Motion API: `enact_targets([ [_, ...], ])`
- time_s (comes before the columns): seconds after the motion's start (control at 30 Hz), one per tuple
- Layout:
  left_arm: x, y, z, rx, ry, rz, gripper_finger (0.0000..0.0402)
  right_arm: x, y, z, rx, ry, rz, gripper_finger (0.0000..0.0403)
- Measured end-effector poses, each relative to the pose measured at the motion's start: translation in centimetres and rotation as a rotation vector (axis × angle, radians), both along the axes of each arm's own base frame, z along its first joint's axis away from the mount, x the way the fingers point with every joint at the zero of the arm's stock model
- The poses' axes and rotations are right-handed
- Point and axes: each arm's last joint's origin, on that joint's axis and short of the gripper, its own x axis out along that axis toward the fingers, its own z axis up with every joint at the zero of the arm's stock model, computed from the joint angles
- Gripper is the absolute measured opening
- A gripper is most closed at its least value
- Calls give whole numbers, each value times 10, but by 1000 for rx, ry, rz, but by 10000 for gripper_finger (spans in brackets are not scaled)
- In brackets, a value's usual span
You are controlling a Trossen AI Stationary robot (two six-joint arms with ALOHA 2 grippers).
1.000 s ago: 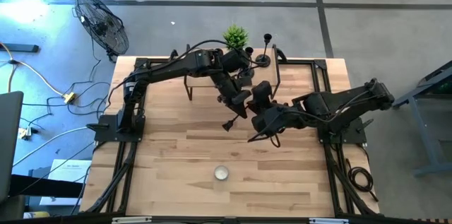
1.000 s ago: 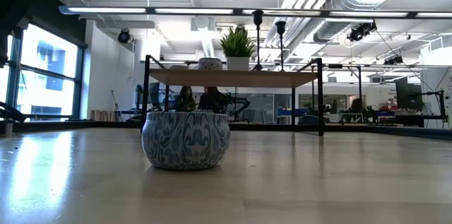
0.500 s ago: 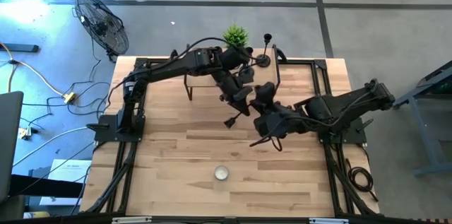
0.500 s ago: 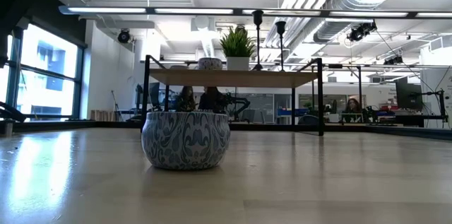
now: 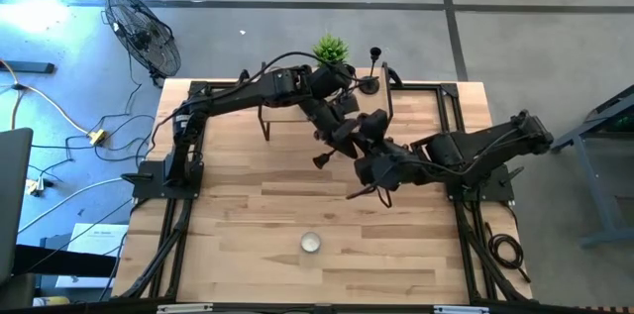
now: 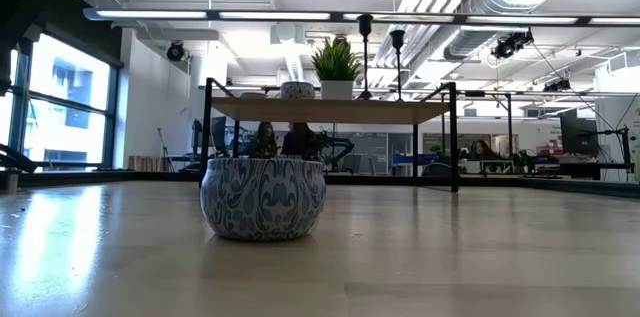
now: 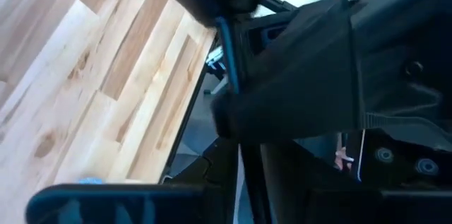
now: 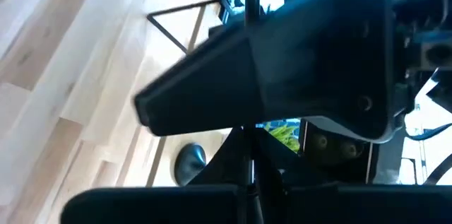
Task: Pick & Place candle stick holders
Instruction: Put the black left candle holder on the shelf
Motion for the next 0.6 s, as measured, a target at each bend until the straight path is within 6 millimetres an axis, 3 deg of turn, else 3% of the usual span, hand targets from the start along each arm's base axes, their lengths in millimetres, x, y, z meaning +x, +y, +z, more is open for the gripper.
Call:
enact_targets([
  [0.6, -1, 1, 1, 90, -37, 15, 65, 0, 0, -1, 1, 16, 16, 0],
])
